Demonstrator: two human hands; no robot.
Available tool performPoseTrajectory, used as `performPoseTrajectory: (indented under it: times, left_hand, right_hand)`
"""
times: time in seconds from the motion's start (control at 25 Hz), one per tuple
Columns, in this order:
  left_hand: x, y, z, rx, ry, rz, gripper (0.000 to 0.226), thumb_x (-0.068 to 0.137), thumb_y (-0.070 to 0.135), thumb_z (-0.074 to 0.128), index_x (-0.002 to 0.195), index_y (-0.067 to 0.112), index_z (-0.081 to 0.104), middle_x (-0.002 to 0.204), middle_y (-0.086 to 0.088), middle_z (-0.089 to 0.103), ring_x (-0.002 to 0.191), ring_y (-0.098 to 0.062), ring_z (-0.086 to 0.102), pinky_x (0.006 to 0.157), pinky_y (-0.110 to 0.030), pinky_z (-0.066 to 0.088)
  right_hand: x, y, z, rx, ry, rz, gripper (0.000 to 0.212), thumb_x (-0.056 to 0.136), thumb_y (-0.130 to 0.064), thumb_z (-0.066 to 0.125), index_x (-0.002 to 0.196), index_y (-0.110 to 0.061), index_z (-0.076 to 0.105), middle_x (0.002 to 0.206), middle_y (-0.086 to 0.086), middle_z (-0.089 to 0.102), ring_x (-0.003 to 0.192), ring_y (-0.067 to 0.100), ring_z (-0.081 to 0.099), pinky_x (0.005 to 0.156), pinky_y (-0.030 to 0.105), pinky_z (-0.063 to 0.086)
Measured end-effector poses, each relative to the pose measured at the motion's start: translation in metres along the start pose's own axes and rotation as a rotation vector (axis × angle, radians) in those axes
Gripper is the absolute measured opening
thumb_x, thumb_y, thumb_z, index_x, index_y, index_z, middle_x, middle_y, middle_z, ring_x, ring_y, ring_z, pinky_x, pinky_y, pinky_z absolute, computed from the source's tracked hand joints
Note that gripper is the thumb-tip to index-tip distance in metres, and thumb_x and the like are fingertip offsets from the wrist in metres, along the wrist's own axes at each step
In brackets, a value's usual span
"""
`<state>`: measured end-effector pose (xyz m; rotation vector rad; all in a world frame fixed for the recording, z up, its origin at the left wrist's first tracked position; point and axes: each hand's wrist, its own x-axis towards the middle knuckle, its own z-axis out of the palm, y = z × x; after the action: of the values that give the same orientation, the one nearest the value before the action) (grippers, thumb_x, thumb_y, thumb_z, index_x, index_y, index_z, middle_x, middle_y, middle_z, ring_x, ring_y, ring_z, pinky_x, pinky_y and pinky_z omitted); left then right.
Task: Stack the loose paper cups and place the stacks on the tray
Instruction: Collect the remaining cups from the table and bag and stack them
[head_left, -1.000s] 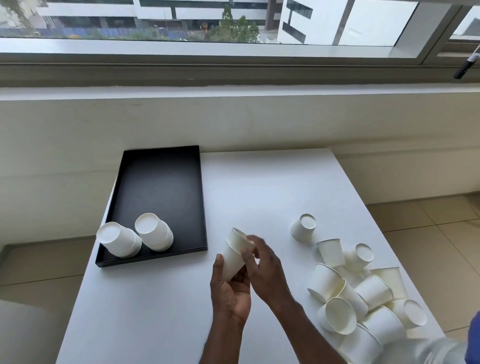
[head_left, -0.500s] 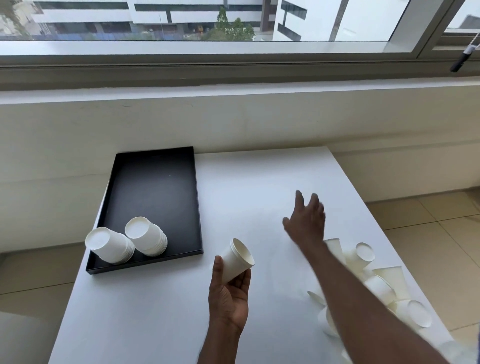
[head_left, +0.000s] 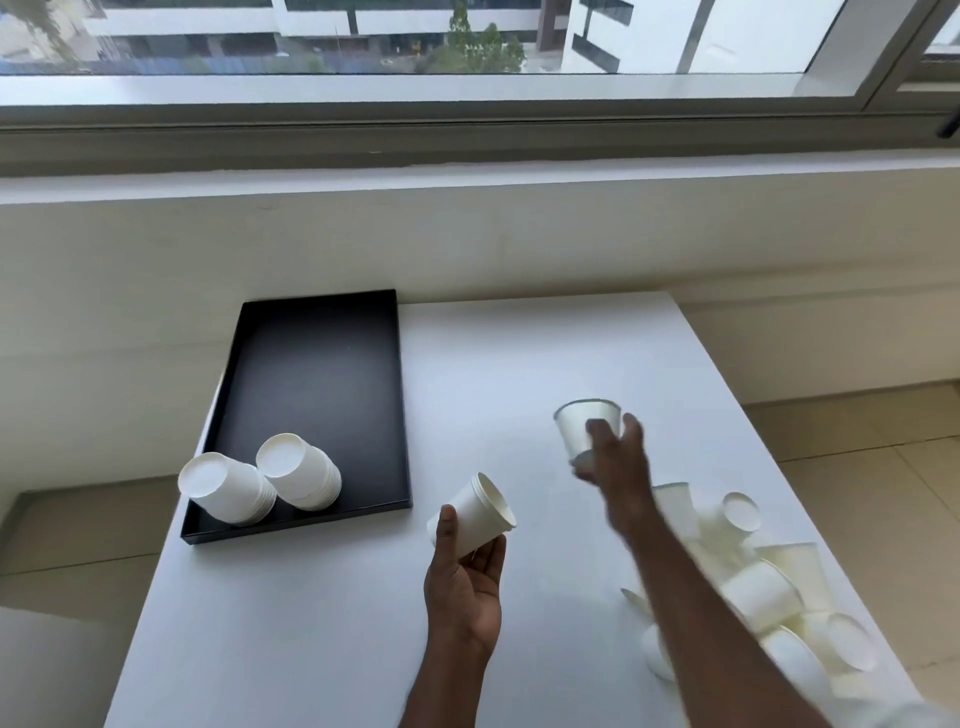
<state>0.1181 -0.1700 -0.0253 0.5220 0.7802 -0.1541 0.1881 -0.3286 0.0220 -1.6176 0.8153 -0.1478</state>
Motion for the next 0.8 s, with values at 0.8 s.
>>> performPoseTrajectory:
  times: [0.8]
  left_hand:
    - [-0.024,-0.003,-0.015,0.036,-0.084,-0.023,0.027,0.091,0.034,0.060,0.109,0.014,0.061,0.108,-0.009,0.067,0.095,-0.022,0.068,0.094,-0.040,0.050]
  right_hand:
    - [-0.033,0.074,-0.075,-1.095,0.201,-0.134,0.026,0.086,-0.010,0.052,0.112,-0.009,0.049,0.113,0.015,0.052,0.091,0.038,0.065,0.070,0.038,0.051]
